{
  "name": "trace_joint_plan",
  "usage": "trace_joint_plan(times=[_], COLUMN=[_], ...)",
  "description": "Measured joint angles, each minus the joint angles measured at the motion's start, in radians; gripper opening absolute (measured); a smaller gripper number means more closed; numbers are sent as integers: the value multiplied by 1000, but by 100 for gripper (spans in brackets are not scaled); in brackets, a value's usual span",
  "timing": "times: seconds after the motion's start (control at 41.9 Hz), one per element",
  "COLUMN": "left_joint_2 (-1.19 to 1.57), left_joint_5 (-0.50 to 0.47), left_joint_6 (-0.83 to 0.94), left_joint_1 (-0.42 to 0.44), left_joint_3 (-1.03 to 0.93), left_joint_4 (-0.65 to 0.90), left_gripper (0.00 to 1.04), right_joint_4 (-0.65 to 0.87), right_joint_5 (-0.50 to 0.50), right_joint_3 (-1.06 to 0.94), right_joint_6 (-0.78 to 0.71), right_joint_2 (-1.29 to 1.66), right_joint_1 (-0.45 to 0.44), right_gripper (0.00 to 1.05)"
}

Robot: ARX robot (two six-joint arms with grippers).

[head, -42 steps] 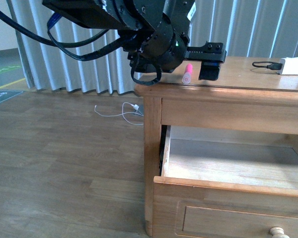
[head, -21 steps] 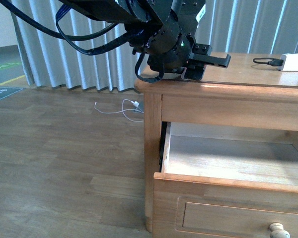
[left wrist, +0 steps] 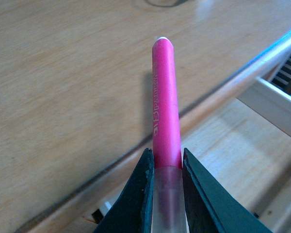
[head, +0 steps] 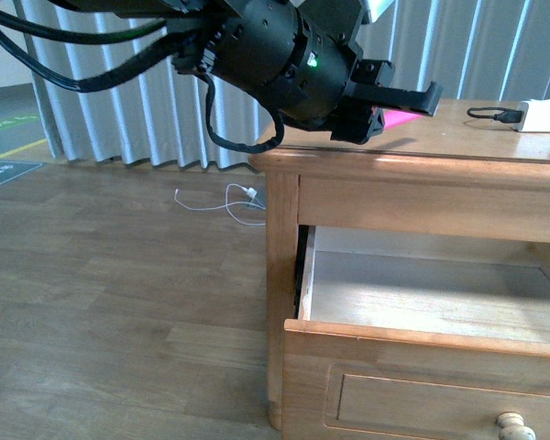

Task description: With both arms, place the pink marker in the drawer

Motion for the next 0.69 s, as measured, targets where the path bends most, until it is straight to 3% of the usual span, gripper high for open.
trace_joint_plan(times=[0.239, 0.693], left_joint_2=[-100, 27], left_joint_5=[96, 45], left_joint_6=[71, 106], left_joint_1=[-38, -105], left_joint_3=[-139, -131], left_joint_4=[11, 19], left_gripper=[15, 15], right_joint_4=[0, 0], right_joint_5=[0, 0], right_joint_3=[0, 0], right_joint_6=[0, 0], right_joint_2=[0, 0], right_joint_1=[0, 0], right_gripper=[96, 96])
